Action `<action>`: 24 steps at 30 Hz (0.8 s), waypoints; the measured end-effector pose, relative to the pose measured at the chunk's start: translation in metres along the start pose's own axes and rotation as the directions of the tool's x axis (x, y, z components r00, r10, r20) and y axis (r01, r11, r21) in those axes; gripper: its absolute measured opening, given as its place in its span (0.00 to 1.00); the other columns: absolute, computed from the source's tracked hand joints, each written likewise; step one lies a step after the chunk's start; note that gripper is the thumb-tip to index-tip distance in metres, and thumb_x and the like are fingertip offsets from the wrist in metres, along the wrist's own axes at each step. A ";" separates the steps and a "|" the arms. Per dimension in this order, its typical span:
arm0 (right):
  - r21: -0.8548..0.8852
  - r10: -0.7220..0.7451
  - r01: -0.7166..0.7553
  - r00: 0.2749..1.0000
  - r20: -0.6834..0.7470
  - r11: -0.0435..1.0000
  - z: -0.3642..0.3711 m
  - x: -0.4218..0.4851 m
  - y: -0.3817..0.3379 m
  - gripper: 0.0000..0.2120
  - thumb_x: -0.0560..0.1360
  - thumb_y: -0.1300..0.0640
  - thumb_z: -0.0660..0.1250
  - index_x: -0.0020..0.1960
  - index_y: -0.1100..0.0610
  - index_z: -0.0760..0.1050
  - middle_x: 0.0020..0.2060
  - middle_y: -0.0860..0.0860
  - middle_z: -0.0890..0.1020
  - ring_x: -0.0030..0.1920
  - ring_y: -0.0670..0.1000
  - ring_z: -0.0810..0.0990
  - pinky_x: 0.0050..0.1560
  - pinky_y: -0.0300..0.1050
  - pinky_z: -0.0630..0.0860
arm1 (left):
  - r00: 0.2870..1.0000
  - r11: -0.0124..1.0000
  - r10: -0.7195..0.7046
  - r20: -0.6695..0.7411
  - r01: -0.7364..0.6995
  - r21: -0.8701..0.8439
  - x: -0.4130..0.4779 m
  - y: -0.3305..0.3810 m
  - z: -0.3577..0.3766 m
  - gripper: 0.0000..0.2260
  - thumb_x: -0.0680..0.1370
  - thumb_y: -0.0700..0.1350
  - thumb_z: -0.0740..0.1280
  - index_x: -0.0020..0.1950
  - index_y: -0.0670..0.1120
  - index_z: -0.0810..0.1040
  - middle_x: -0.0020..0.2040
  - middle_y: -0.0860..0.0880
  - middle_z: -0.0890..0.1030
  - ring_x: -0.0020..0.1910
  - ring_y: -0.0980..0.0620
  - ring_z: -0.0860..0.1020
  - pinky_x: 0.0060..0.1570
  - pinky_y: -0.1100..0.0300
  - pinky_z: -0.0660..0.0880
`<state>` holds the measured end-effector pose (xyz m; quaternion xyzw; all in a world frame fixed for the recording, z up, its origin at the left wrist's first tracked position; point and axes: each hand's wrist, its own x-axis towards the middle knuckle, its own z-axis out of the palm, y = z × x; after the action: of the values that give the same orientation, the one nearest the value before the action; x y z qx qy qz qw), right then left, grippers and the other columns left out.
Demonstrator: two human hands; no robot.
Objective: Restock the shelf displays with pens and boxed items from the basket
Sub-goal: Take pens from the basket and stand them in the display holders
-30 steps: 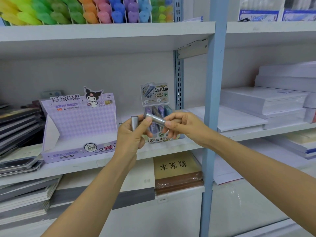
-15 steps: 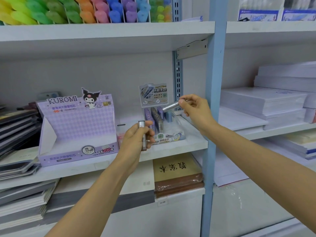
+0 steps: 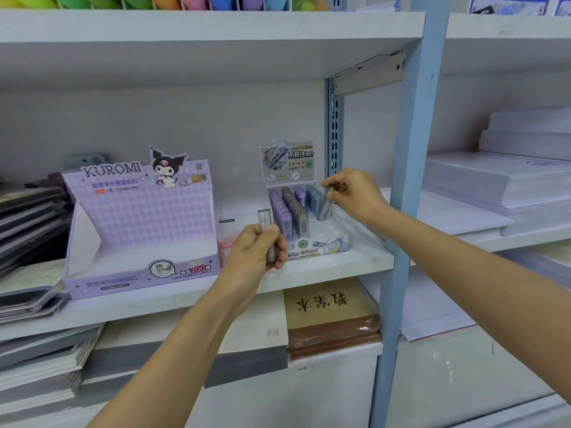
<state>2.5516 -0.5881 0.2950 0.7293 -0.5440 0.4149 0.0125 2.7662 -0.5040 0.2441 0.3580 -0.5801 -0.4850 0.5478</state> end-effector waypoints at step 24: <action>0.176 -0.062 0.059 0.998 0.013 0.983 0.018 0.014 -0.010 0.07 0.74 0.67 0.70 0.50 0.60 0.78 0.44 0.52 0.80 0.45 0.52 0.79 0.53 0.43 0.77 | 0.999 0.999 0.032 -0.032 -0.034 -0.041 0.004 -0.004 -0.001 0.08 0.82 0.42 0.61 0.56 0.41 0.77 0.42 0.46 0.80 0.39 0.51 0.79 0.44 0.57 0.81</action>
<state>2.5707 -0.6037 0.2964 0.7475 -0.4831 0.4538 -0.0443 2.7665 -0.5094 0.2410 0.3443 -0.5671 -0.4823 0.5720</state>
